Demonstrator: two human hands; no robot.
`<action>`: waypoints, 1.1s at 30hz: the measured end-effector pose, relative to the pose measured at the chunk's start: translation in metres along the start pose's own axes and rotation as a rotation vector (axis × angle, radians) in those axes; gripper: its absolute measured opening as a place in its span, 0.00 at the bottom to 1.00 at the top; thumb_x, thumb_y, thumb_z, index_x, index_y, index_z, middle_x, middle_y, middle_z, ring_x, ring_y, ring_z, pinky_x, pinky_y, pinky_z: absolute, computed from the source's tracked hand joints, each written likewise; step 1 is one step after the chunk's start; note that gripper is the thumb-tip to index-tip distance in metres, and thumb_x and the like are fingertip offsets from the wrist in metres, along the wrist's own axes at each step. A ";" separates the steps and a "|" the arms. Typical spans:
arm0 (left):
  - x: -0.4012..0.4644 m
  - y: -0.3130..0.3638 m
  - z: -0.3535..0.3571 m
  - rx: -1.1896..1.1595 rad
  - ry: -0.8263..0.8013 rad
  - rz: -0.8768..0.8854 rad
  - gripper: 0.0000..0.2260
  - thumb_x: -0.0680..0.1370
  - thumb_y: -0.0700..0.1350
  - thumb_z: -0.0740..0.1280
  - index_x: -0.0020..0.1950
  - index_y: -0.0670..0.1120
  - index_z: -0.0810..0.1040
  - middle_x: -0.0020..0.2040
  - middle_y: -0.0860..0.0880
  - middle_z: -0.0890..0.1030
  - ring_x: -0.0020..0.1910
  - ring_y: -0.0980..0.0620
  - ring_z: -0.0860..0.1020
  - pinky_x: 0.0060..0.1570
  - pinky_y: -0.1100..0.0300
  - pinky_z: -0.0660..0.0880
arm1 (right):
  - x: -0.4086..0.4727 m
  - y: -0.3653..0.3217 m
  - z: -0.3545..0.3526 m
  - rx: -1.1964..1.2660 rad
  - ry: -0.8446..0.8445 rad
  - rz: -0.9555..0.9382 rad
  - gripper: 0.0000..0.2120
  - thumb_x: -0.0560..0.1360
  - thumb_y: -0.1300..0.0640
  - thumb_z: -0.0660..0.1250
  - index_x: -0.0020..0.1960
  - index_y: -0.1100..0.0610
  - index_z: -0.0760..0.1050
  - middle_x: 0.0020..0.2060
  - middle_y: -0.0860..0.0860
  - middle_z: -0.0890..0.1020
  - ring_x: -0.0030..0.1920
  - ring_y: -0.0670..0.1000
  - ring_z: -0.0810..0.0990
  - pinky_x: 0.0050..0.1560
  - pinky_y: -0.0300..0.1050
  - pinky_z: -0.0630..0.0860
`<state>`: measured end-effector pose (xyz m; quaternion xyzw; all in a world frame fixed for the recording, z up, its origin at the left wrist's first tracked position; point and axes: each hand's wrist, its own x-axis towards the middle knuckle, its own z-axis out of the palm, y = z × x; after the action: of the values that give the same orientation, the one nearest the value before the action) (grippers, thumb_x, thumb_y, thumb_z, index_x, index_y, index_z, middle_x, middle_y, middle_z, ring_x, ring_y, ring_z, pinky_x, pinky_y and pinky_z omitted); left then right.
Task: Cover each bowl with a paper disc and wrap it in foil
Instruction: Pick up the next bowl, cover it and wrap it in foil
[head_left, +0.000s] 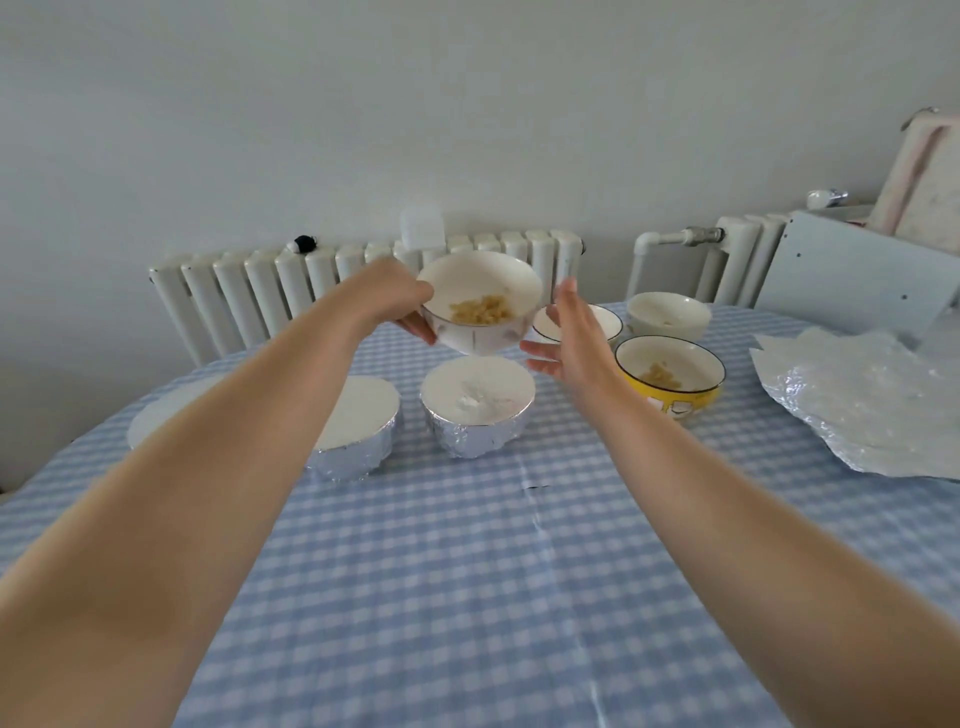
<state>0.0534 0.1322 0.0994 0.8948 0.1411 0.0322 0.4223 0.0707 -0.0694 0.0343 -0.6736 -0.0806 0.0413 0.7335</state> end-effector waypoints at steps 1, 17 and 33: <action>-0.010 0.006 0.007 0.003 -0.039 0.018 0.11 0.78 0.37 0.56 0.54 0.32 0.73 0.36 0.39 0.85 0.39 0.49 0.86 0.30 0.67 0.73 | -0.009 0.000 -0.008 -0.005 -0.003 -0.003 0.25 0.82 0.36 0.48 0.73 0.49 0.64 0.60 0.45 0.75 0.53 0.57 0.84 0.54 0.53 0.81; -0.122 -0.019 0.136 0.034 -0.293 0.060 0.09 0.77 0.37 0.57 0.36 0.45 0.68 0.36 0.40 0.85 0.42 0.52 0.85 0.47 0.63 0.72 | -0.123 0.067 -0.125 -0.220 0.186 0.151 0.25 0.80 0.36 0.54 0.56 0.56 0.74 0.46 0.51 0.81 0.33 0.55 0.85 0.33 0.47 0.82; -0.138 -0.010 0.199 0.421 0.004 0.298 0.26 0.83 0.58 0.55 0.76 0.44 0.63 0.78 0.46 0.62 0.76 0.44 0.59 0.71 0.46 0.60 | -0.067 0.087 -0.231 -1.158 0.630 0.012 0.28 0.76 0.58 0.66 0.74 0.56 0.61 0.73 0.57 0.63 0.74 0.59 0.59 0.70 0.52 0.60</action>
<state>-0.0458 -0.0491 -0.0279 0.9739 0.0122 0.0659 0.2169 0.0495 -0.2993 -0.0743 -0.9396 0.1324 -0.2039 0.2409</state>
